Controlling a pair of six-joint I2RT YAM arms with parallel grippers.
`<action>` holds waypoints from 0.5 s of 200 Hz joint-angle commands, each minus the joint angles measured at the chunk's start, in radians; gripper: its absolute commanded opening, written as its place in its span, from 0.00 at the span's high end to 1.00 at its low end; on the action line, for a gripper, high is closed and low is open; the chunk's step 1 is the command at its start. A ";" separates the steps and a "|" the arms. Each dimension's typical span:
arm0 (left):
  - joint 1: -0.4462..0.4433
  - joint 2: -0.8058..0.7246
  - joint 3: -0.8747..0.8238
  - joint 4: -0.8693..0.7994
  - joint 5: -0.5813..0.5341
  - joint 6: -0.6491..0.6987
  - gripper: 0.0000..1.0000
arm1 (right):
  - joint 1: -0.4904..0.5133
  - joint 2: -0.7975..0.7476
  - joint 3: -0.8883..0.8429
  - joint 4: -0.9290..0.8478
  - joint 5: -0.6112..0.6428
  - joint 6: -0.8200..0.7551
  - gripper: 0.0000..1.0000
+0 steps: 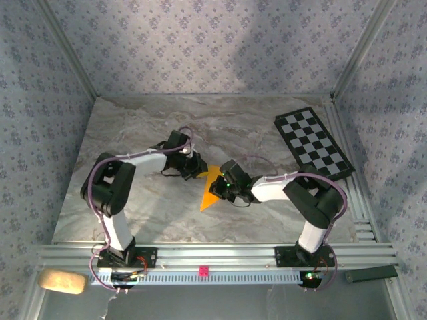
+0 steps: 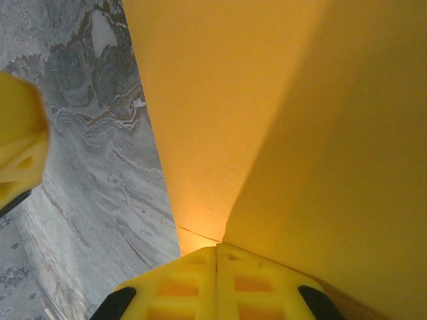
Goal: Fold a paper plane with a square sheet of paper (pick it up from the middle)
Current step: Rotate the paper at the center of the table.
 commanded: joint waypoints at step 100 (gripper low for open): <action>-0.032 0.164 0.043 -0.032 0.022 0.094 0.91 | -0.038 -0.183 -0.097 -0.047 0.018 -0.069 0.79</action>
